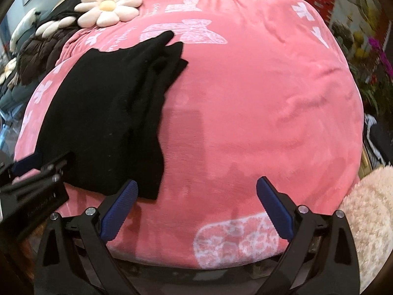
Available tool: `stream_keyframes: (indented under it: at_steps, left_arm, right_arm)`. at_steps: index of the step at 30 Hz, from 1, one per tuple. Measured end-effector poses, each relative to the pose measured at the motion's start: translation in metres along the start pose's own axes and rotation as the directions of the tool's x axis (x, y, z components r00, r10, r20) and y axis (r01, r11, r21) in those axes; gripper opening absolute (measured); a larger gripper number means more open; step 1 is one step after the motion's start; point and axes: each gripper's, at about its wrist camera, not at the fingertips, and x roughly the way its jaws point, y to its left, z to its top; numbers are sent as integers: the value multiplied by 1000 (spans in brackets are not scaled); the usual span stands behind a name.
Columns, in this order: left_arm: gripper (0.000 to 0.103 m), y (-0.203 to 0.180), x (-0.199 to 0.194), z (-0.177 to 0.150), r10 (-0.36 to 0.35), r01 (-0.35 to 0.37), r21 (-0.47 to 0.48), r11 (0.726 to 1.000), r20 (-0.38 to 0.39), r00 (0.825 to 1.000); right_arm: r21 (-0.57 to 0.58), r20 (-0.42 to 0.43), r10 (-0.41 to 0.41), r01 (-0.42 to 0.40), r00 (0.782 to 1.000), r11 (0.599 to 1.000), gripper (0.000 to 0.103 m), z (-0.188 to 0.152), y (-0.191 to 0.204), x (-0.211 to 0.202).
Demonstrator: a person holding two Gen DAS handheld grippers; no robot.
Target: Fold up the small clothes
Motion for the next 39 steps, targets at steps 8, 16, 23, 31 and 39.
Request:
stream_keyframes:
  at_steps: [8, 16, 23, 31, 39]
  left_arm:
    - [65, -6, 1, -6, 20, -20, 4, 1000, -3, 1000]
    - [65, -6, 3, -8, 19, -19, -5, 1000, -18, 1000]
    - [69, -5, 3, -8, 29, -29, -12, 1000, -14, 999]
    - [70, 0, 3, -9, 18, -18, -27, 999, -7, 1000]
    - [70, 3, 3, -11, 9, -9, -40, 999, -3, 1000]
  right_arm:
    - [14, -4, -2, 2, 1000, 1000, 95, -1, -3, 1]
    - [6, -5, -4, 4, 1000, 1000, 95, -2, 0, 1]
    - [6, -5, -5, 5, 1000, 1000, 95, -2, 1, 1]
    - [5, -7, -6, 6, 1000, 1000, 95, -2, 0, 1]
    - [3, -3, -8, 8, 1000, 1000, 95, -2, 1, 1]
